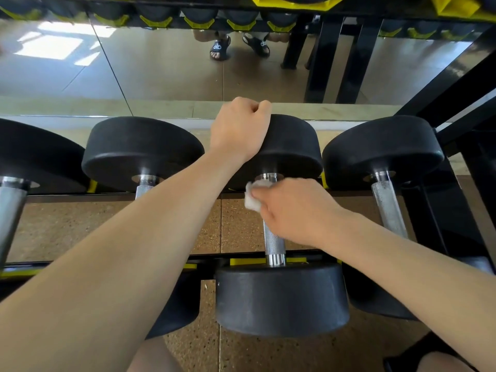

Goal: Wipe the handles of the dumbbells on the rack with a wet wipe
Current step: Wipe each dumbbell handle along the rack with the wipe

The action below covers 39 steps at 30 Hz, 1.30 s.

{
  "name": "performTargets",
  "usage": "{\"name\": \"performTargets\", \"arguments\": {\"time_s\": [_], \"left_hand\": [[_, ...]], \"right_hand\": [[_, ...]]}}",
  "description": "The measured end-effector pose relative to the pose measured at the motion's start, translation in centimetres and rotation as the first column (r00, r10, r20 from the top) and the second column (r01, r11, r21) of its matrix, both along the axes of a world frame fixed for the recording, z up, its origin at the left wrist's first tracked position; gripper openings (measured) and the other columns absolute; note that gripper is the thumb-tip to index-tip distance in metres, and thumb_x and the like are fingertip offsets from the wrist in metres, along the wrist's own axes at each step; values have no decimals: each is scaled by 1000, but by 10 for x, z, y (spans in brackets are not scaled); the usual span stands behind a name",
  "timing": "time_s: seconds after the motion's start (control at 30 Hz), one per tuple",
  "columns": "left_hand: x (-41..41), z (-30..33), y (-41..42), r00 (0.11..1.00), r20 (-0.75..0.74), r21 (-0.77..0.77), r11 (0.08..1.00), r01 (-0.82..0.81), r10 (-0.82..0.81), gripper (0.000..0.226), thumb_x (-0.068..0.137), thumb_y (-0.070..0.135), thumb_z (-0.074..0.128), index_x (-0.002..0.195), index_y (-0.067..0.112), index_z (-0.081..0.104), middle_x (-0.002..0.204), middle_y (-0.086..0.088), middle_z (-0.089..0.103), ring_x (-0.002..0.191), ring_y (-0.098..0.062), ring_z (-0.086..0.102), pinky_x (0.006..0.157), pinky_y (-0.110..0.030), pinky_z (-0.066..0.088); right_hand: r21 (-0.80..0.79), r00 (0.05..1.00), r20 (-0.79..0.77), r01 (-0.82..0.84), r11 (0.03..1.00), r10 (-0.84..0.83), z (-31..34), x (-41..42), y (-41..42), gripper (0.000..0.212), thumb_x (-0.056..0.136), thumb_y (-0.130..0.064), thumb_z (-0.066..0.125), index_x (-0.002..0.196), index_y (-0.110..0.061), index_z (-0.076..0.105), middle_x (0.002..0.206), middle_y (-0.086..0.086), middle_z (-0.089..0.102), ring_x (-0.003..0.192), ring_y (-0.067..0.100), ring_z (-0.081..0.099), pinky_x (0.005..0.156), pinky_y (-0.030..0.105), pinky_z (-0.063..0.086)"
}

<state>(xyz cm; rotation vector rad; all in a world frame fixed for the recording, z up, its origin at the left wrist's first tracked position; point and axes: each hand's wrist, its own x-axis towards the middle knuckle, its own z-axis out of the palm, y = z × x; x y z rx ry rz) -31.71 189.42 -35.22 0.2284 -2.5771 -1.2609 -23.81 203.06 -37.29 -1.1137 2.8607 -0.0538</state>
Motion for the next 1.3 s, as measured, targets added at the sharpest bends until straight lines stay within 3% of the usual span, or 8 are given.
{"name": "performTargets", "arguments": {"time_s": [0.3,0.5,0.6,0.7,0.8,1.0,1.17,1.3], "left_hand": [[4,3,1,1000,-11,-15,1000,-3,3,48,98,27,43,53,19,29,54,2,30,53,-17,30,52,-32,24],[6,4,2,1000,-7,-4,1000,-2,2,48,99,28,43,53,20,31,54,2,33,54,-16,33,52,-32,25],[7,5,2,1000,-4,-11,1000,-11,11,48,98,27,43,53,18,29,54,1,31,54,-17,30,51,-33,23],[6,5,2,1000,-1,-14,1000,-8,8,48,99,28,43,53,19,31,54,2,32,53,-17,31,52,-32,23],[6,5,2,1000,1,-6,1000,-15,15,48,98,28,43,52,18,30,54,0,32,54,-18,31,53,-34,23],[6,5,2,1000,3,2,1000,-18,18,49,98,27,44,51,19,32,53,2,32,53,-17,32,52,-30,24],[3,1,1,1000,-5,6,1000,-2,2,48,99,30,43,53,18,36,55,0,37,56,-17,38,54,-31,28],[2,1,0,1000,-7,2,1000,-4,4,47,99,30,43,54,19,37,56,1,38,56,-17,39,55,-32,29]], "right_hand": [[113,927,334,-221,969,173,17,14,11,27,97,-26,41,102,-27,67,74,-7,54,68,9,51,62,32,47],[82,1000,-26,-16,997,18,-3,-14,14,41,101,-30,32,137,-39,48,102,2,65,76,17,55,63,30,43],[95,954,285,-130,987,99,-4,7,22,35,98,-28,38,119,-34,66,79,-10,57,69,5,51,64,27,41],[-173,842,540,121,978,-8,2,4,36,30,98,-24,47,112,-37,70,92,-20,60,80,-3,56,74,22,42],[-434,707,635,660,613,-312,-9,-11,41,26,100,-21,45,114,-31,64,72,-8,56,57,4,51,59,23,38],[32,17,991,930,365,-131,-35,4,20,24,96,-14,29,77,-17,43,49,-5,33,42,10,28,37,19,20],[56,264,911,682,729,-317,-7,10,36,22,91,-14,41,70,-13,48,44,-4,38,39,10,30,40,19,20],[-144,665,632,605,783,-398,3,9,20,29,96,-20,44,69,-12,52,59,-3,51,50,11,44,48,26,30]]}}
